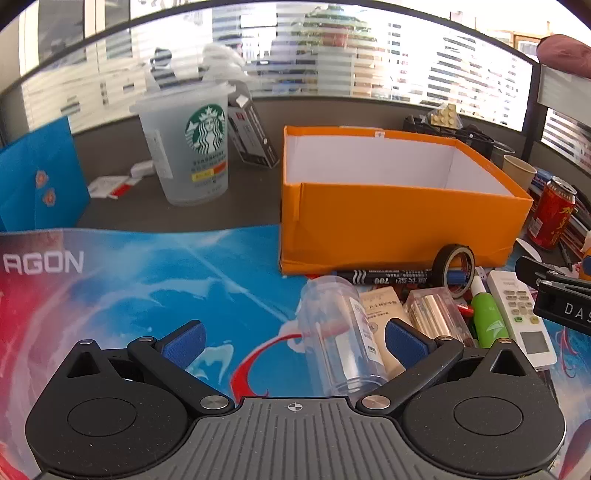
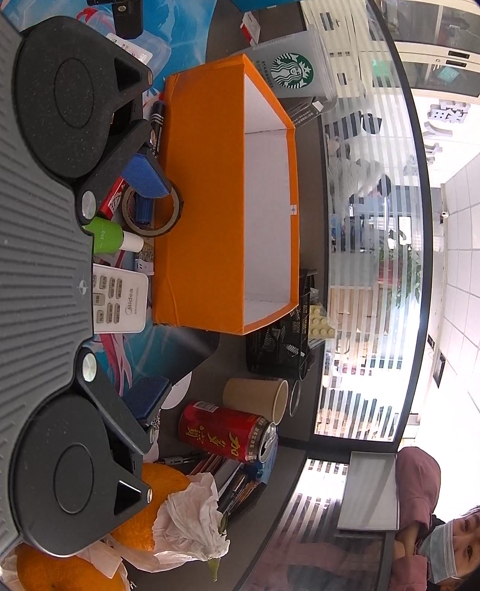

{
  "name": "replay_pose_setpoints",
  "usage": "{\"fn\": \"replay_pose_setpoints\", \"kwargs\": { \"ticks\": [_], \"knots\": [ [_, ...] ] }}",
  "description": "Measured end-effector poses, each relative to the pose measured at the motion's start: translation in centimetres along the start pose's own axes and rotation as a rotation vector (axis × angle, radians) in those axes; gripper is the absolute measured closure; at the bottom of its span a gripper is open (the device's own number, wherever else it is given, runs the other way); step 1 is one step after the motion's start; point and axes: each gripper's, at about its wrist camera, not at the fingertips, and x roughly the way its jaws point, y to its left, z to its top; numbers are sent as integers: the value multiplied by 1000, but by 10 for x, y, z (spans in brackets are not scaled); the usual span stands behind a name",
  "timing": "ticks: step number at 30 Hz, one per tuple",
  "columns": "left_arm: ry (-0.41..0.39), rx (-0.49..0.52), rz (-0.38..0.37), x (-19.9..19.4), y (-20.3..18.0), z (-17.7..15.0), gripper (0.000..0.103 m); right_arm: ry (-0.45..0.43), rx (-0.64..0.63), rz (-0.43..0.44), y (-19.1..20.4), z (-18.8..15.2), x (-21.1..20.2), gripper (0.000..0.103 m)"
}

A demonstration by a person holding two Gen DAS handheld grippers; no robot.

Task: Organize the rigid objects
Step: 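Reach the left tool to the stacked clear plastic cups while the right tool approaches the white remote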

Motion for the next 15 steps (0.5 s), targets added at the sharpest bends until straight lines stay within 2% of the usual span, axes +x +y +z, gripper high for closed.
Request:
{"fn": "replay_pose_setpoints", "kwargs": {
  "ticks": [15],
  "knots": [
    [5, -8, -1, 0, -2, -1, 0, 6, -3, -32, -2, 0, 3, 0]
  ]
}}
